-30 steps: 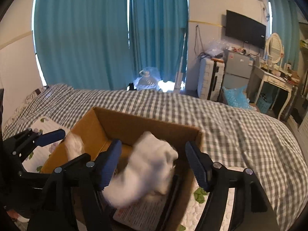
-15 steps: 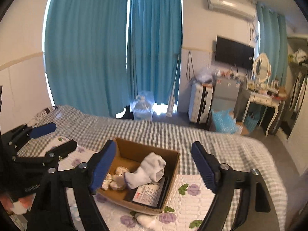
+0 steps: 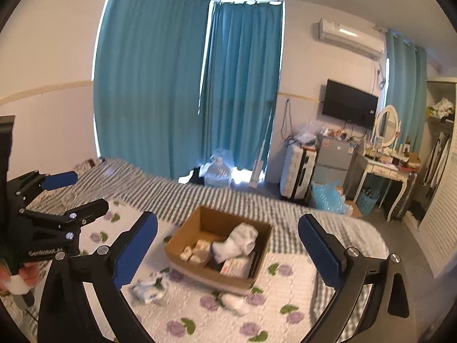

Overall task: Organize soft objects
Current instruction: 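Open both grippers to drop the sock and shoe into the box, then grasp the blue floral tissue pack with the left gripper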

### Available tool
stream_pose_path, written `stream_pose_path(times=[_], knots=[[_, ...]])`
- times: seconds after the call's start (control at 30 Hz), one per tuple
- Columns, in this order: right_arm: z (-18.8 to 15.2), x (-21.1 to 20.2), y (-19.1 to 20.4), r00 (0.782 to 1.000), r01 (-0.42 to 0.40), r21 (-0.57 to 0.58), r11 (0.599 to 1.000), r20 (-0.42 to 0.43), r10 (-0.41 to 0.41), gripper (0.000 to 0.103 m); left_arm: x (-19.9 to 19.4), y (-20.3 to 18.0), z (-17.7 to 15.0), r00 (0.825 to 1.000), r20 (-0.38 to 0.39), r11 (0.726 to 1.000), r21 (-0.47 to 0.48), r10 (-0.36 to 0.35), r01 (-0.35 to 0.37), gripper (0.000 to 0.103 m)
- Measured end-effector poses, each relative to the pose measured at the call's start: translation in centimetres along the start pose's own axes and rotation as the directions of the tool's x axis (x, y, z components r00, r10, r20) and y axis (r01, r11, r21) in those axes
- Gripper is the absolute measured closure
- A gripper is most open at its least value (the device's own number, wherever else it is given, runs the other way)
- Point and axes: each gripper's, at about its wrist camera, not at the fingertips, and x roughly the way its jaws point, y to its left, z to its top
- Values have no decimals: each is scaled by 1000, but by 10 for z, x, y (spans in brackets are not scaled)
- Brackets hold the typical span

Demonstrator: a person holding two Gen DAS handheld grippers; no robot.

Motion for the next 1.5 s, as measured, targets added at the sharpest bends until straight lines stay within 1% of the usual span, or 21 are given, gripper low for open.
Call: stream_pose_path(times=[0.03,0.13,0.23,0.37,0.4,0.47,0.5,0.57,0.63,0.73,0.8,0.9,0.93,0.97,1.1,1.2,1.37,1.43,1.5], knots=[[-9,4,3,1000,-5,-1,1000,-14,5,3,3,1,-7,1000,-18,1000,-5,-1,0,18],[-40,24,13,997,-21,-8,1000,-70,21,3,29,6,-40,995,-96,999,-29,-24,22,18],[-77,53,17,989,-42,-6,999,-139,41,3,58,3,-76,983,-182,999,-32,-34,29,18],[-126,98,17,971,-63,11,998,-229,64,3,101,-6,-128,948,-314,998,-38,-58,49,18],[-140,112,16,965,-63,17,998,-253,65,3,111,-10,-140,938,-341,998,-40,-63,53,18],[-155,131,12,955,-57,23,998,-289,61,3,126,-14,-158,923,-380,998,-28,-61,55,18],[-164,142,9,949,-57,31,998,-309,64,3,134,-16,-165,918,-393,998,-16,-56,54,18],[-179,158,4,942,-61,47,997,-327,73,3,148,-15,-175,912,-408,999,15,-33,42,18],[-190,168,0,938,-62,58,996,-337,78,3,161,-12,-182,906,-422,999,22,-17,28,18],[-205,182,-5,933,-72,77,994,-348,95,3,173,-4,-187,896,-441,999,-17,-53,51,18],[-213,189,-7,928,-75,87,993,-358,102,3,178,-5,-191,890,-452,998,-11,-58,60,18],[-220,196,-7,918,-77,110,991,-380,113,3,181,-12,-197,891,-454,998,41,-24,48,21],[-221,197,-6,915,-77,114,990,-385,116,3,181,-15,-199,892,-451,997,52,-21,49,23],[-222,197,-6,914,-75,115,990,-390,114,3,178,-18,-199,895,-445,997,58,-29,61,29],[-224,189,0,916,-63,82,995,-390,90,3,163,-21,-197,905,-423,995,63,-44,78,30],[-221,178,7,921,-63,77,995,-378,88,3,140,-20,-191,914,-403,995,57,-56,86,30],[-215,165,27,924,-84,67,994,-369,103,3,111,1,-175,929,-364,994,52,-70,95,30],[-213,164,41,921,-102,55,993,-372,115,3,109,13,-168,934,-353,995,63,-53,81,30],[-213,168,58,912,-126,56,990,-386,138,3,111,26,-164,935,-351,995,64,-47,74,30]])
